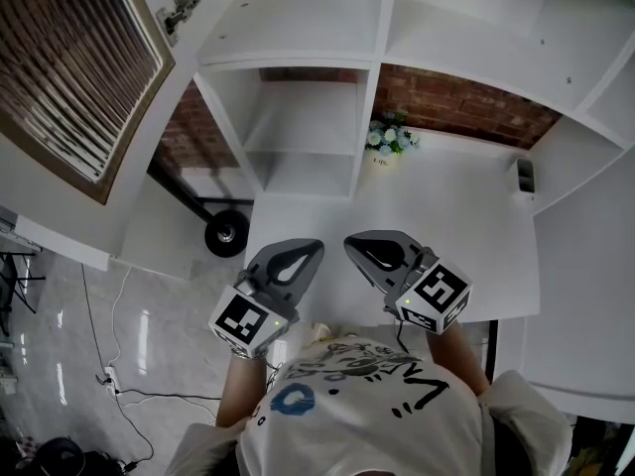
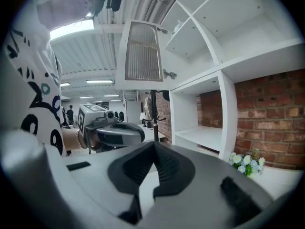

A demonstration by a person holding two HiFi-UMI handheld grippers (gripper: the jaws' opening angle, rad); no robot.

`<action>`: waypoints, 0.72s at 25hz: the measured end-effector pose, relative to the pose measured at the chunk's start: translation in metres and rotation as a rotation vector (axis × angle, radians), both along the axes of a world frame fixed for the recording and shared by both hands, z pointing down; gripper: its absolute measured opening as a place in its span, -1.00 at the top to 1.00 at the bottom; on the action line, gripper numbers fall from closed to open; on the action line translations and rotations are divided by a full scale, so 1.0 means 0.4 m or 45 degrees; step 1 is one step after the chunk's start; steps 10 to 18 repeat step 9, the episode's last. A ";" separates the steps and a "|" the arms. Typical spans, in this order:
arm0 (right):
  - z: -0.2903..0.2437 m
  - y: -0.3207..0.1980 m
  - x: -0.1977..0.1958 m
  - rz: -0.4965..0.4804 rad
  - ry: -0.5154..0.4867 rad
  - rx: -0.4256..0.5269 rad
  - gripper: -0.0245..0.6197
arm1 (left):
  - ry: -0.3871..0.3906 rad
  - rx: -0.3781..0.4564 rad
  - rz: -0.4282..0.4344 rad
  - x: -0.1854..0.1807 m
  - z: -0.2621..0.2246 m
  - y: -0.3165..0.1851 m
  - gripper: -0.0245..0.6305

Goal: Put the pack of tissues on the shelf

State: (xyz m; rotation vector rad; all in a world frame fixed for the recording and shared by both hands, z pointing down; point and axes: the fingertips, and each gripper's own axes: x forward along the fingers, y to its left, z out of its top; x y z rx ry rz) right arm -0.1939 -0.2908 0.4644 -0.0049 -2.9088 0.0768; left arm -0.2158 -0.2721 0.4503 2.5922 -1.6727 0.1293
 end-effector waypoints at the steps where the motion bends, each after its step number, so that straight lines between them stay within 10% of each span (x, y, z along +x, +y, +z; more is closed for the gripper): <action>1: -0.002 -0.001 0.000 0.002 0.000 0.001 0.85 | -0.004 -0.002 0.003 0.001 0.000 0.000 0.88; 18: 0.006 0.004 0.006 0.007 0.001 -0.062 0.85 | -0.031 -0.016 0.024 0.018 0.013 0.007 0.88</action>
